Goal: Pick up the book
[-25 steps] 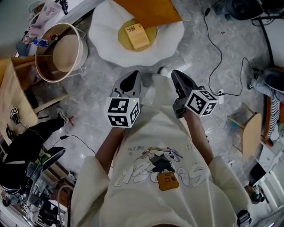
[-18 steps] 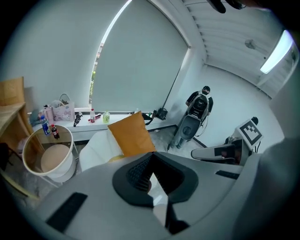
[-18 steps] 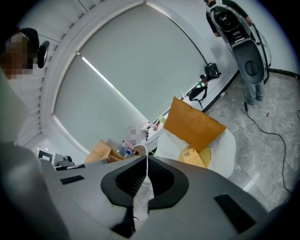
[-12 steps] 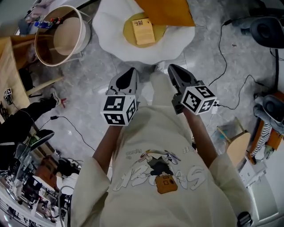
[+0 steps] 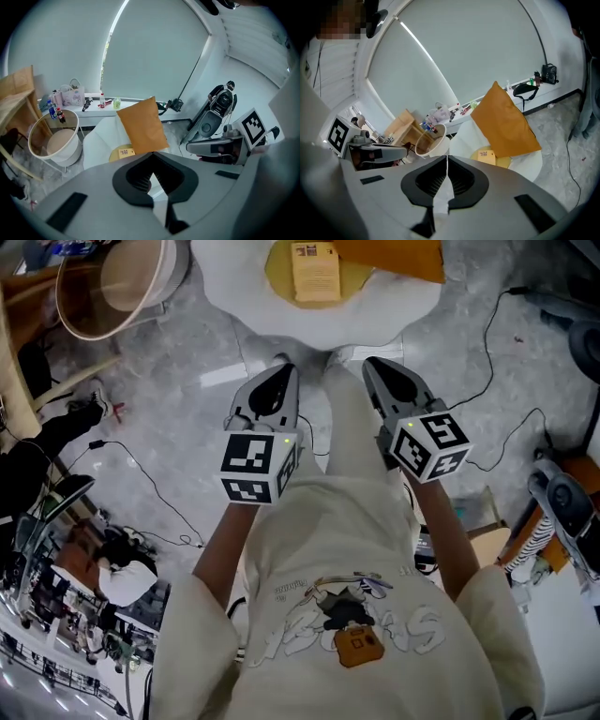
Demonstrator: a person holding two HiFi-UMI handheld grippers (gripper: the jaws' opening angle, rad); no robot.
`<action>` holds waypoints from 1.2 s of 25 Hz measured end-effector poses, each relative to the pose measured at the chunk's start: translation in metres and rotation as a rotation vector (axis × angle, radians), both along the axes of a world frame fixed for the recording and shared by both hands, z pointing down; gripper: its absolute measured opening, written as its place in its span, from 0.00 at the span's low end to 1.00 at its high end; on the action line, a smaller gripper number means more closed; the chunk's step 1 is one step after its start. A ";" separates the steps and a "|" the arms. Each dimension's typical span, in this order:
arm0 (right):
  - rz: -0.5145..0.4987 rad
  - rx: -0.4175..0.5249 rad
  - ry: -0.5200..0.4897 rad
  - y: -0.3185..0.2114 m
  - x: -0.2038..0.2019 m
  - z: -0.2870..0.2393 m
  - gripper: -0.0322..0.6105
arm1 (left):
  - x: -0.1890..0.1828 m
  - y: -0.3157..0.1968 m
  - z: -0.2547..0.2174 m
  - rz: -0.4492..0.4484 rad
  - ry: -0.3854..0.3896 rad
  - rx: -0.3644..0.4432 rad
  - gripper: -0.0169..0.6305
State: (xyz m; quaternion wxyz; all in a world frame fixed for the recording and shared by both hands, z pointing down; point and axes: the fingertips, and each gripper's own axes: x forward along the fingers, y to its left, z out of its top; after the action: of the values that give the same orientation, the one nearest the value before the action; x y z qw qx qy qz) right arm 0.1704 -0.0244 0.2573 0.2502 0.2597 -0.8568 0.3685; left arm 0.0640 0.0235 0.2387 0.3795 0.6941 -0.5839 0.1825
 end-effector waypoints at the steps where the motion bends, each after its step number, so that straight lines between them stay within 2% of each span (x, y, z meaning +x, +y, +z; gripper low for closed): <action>1: -0.006 -0.012 -0.002 -0.004 -0.001 0.008 0.09 | 0.000 -0.003 0.008 -0.005 0.000 -0.010 0.03; 11: -0.039 -0.044 0.033 -0.038 -0.010 0.072 0.09 | -0.018 -0.030 0.072 -0.036 0.000 -0.062 0.03; 17: -0.084 -0.019 0.059 -0.057 -0.026 0.117 0.09 | -0.026 -0.042 0.112 -0.041 0.021 -0.077 0.03; 19: -0.092 -0.012 0.063 -0.059 -0.034 0.128 0.09 | -0.031 -0.040 0.125 -0.052 0.035 -0.090 0.03; 23: -0.108 -0.005 0.068 -0.062 -0.048 0.151 0.09 | -0.038 -0.040 0.156 -0.107 0.118 -0.108 0.03; 30: -0.172 0.004 0.095 -0.056 -0.055 0.204 0.09 | -0.041 -0.036 0.210 -0.151 0.119 -0.102 0.03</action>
State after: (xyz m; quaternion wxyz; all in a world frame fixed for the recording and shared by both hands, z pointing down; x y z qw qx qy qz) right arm 0.1151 -0.0806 0.4615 0.3209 0.2026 -0.8638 0.3313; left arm 0.0226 -0.0128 0.4484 0.4608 0.6377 -0.6009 0.1412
